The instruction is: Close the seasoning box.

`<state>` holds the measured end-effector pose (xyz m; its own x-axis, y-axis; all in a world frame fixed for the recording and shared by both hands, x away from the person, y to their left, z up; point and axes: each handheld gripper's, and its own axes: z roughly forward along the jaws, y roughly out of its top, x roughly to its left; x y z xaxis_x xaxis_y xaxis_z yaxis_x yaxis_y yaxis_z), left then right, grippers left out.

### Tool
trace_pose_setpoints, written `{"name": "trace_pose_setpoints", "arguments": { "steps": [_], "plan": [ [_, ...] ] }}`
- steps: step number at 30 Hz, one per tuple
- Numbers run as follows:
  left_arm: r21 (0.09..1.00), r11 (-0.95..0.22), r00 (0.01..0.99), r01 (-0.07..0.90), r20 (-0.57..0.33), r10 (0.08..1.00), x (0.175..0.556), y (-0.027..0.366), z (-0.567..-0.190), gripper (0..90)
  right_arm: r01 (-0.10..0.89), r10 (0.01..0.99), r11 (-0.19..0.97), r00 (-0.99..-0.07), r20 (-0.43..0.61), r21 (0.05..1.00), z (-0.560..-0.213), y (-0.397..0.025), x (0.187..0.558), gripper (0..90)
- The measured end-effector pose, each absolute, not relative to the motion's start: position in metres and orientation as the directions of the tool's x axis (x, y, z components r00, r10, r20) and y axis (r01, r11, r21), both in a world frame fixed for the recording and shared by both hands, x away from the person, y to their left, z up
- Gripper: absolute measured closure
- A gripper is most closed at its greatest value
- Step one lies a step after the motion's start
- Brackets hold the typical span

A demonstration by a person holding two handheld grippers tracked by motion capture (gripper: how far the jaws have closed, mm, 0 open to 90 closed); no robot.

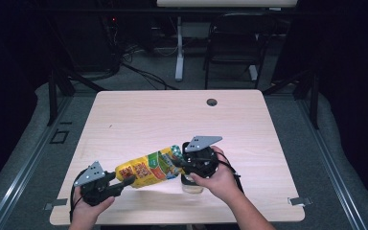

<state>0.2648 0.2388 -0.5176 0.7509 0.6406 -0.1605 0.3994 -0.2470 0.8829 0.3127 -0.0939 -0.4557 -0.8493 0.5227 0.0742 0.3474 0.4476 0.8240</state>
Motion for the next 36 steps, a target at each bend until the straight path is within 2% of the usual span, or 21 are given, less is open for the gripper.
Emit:
{"name": "trace_pose_setpoints", "arguments": {
  "steps": [10,16,23,36],
  "plan": [
    [0.89,-0.243,0.746,0.386,-0.146,0.65,0.265,0.237,-0.513,61.9,0.344,0.52,0.401,-0.848,0.098,0.849,-0.455,-0.102,0.31,75.4],
    [0.89,-0.243,0.755,0.386,-0.154,0.637,0.266,0.237,-0.512,61.9,0.322,0.526,0.394,-0.847,0.077,0.861,-0.455,-0.105,0.306,77.6],
    [0.885,-0.251,0.754,0.392,-0.153,0.639,0.265,0.238,-0.51,61.9,0.328,0.535,0.356,-0.839,0.097,0.875,-0.457,-0.112,0.303,81.0],
    [0.885,-0.243,0.747,0.398,-0.158,0.646,0.261,0.237,-0.51,62.5,0.297,0.537,0.389,-0.842,0.047,0.872,-0.458,-0.114,0.298,84.9]
  ]
}}
